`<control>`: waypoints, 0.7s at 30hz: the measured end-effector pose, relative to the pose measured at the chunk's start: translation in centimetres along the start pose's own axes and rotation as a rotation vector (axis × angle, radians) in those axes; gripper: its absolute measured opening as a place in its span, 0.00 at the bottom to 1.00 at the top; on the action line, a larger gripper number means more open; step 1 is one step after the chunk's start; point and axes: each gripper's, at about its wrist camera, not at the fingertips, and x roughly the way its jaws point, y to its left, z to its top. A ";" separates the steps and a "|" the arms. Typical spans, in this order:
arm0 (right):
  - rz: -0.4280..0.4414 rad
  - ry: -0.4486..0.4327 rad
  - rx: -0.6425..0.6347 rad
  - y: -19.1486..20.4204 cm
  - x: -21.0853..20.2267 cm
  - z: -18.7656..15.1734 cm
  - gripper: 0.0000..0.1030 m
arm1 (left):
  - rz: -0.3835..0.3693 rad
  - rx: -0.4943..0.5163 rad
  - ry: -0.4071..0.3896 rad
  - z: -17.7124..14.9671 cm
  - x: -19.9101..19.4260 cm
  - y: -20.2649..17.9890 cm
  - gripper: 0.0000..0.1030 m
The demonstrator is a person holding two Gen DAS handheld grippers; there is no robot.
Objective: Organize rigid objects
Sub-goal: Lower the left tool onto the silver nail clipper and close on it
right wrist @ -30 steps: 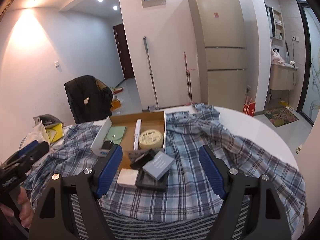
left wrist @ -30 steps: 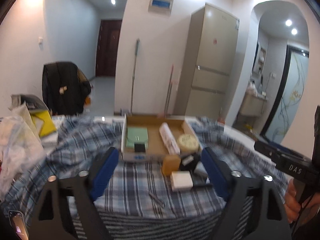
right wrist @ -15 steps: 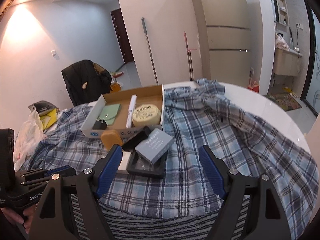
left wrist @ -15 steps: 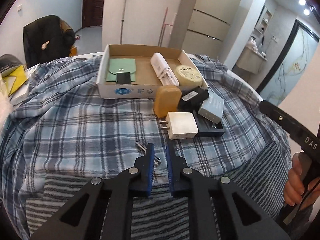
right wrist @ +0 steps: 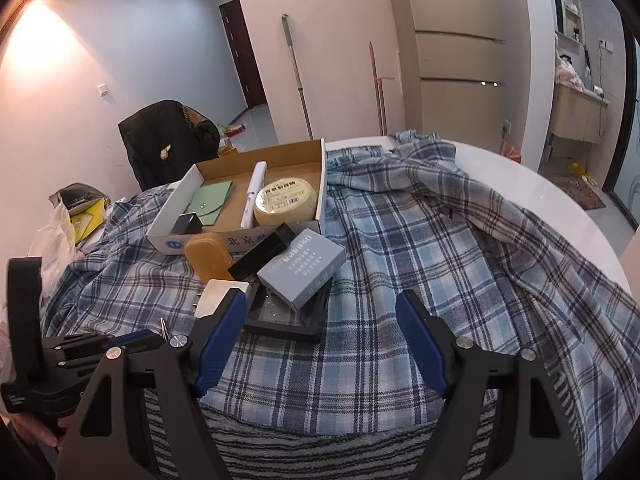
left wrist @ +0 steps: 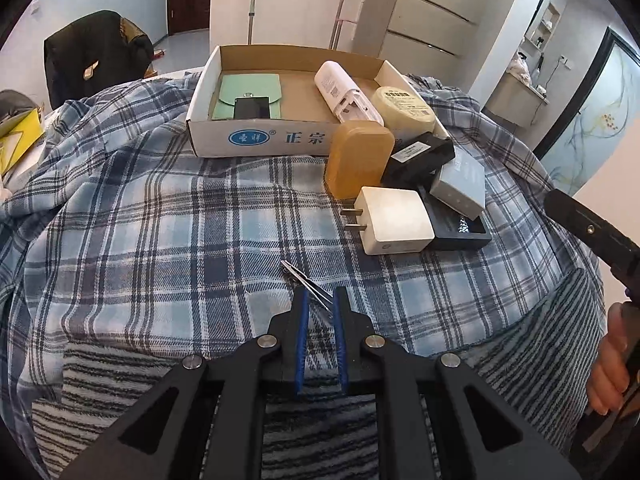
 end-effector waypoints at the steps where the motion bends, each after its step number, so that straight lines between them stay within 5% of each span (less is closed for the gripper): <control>1: 0.002 -0.001 0.001 0.0 0.0 0.0 0.74 | 0.004 0.001 0.009 0.0 0.3 0.1 0.13; 8: -0.010 0.003 0.012 -0.5 0.2 -0.2 0.74 | 0.090 -0.005 0.027 -0.3 0.9 0.6 0.13; 21: -0.007 0.010 0.011 -0.5 0.3 -0.4 0.74 | -0.010 -0.090 0.013 -0.1 -0.9 0.7 0.13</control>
